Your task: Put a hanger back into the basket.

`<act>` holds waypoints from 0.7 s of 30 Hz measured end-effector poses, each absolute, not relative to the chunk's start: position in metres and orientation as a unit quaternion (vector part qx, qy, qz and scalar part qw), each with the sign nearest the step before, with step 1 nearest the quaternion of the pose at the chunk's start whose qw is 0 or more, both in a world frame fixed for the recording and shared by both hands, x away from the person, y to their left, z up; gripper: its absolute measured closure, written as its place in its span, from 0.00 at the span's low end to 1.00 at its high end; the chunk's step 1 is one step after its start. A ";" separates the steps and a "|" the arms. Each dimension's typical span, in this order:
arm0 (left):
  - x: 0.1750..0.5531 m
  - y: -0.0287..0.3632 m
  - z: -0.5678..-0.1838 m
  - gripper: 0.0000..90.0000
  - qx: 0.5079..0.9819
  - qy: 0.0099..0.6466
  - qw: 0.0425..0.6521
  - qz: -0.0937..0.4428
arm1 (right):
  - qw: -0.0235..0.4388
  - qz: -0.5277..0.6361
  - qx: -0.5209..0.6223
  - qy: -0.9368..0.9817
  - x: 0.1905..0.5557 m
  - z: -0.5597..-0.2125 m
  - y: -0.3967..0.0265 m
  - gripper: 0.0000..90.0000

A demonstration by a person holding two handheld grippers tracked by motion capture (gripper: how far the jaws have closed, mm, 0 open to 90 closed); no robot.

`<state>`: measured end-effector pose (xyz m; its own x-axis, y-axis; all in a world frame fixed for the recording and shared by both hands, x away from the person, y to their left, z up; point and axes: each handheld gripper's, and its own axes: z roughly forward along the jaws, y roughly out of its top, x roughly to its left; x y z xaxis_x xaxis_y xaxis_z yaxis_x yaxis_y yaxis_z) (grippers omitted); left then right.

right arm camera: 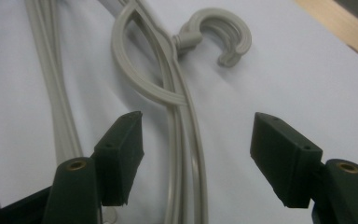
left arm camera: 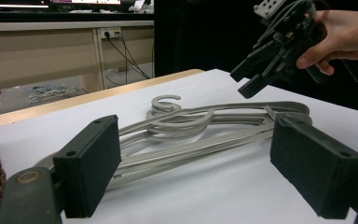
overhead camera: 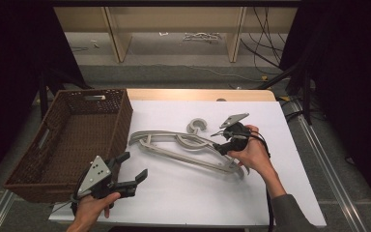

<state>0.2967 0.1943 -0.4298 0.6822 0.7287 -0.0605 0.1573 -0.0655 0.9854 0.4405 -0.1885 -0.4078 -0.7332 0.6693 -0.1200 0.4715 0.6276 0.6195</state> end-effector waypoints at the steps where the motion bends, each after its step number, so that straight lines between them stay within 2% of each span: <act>1: 0.296 0.194 -0.430 0.18 0.689 0.322 0.605 0.236 | 0.168 0.282 0.323 0.887 0.442 -0.409 -0.189 0.42; 5: 0.297 0.194 -0.430 0.18 0.689 0.323 0.604 0.237 | 0.169 0.280 0.316 0.891 0.447 -0.416 -0.185 0.45; 21: 0.298 0.191 -0.431 0.18 0.693 0.323 0.601 0.234 | 0.120 0.237 0.337 0.903 0.463 -0.435 -0.175 0.58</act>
<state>0.2980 0.1909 -0.4306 0.6817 0.7289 -0.0632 0.1653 -0.0694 0.9838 0.4630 -0.1749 -0.4348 -0.7442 0.6656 -0.0562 0.5521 0.6603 0.5091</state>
